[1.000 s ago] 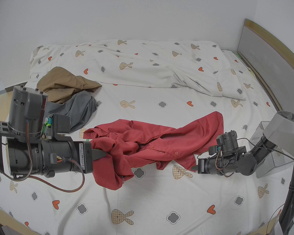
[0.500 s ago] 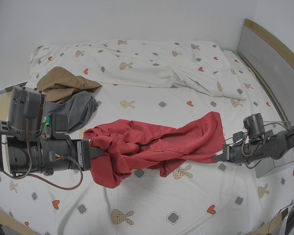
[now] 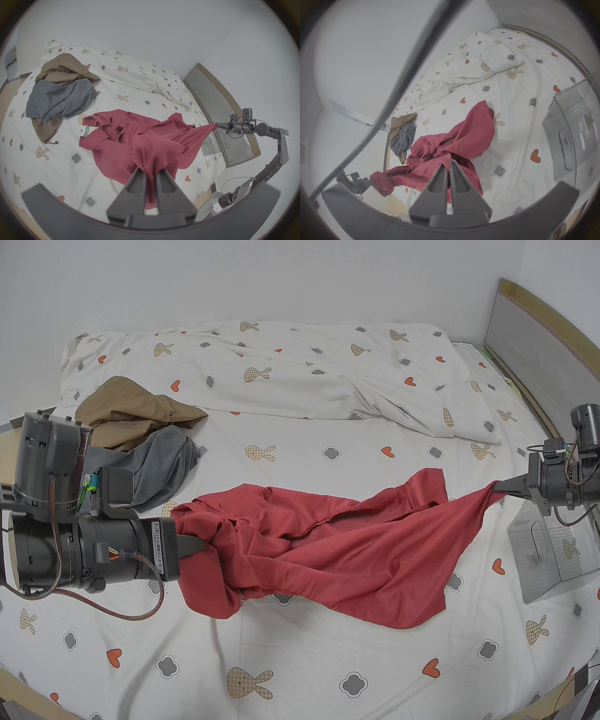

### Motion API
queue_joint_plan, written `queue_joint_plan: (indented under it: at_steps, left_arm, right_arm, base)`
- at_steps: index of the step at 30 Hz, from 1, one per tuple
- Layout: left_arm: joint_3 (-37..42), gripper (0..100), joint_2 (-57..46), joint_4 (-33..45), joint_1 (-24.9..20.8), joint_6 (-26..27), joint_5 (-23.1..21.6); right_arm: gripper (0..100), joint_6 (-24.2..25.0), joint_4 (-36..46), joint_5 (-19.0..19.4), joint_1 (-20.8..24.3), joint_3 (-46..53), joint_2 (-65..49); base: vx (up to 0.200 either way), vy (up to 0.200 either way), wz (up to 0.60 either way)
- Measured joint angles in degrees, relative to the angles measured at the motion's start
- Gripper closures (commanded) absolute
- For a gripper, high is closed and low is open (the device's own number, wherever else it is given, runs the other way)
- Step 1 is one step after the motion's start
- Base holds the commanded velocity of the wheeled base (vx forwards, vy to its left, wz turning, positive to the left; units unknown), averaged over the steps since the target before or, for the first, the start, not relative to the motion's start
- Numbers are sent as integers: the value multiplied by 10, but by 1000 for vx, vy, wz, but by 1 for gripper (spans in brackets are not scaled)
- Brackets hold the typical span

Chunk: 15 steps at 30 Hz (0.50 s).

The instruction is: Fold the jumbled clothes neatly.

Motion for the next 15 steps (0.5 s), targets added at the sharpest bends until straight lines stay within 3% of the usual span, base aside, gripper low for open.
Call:
queue_joint_plan:
  at_steps: [4, 5, 15]
  left_arm:
    - [0, 100, 0, 0, 1, 0, 0]
    - [0, 100, 0, 0, 1, 0, 0]
    - [3, 100, 1, 0, 2, 0, 0]
  right_arm:
    - [100, -3, 0, 0, 0, -5, 25]
    - [0, -4, -1, -1, 2, -5, 35]
    - [0, -22, -13, -2, 22, 19, 125]
  base:
    - [0, 0, 0]
    - [0, 0, 0]
    - [0, 0, 0]
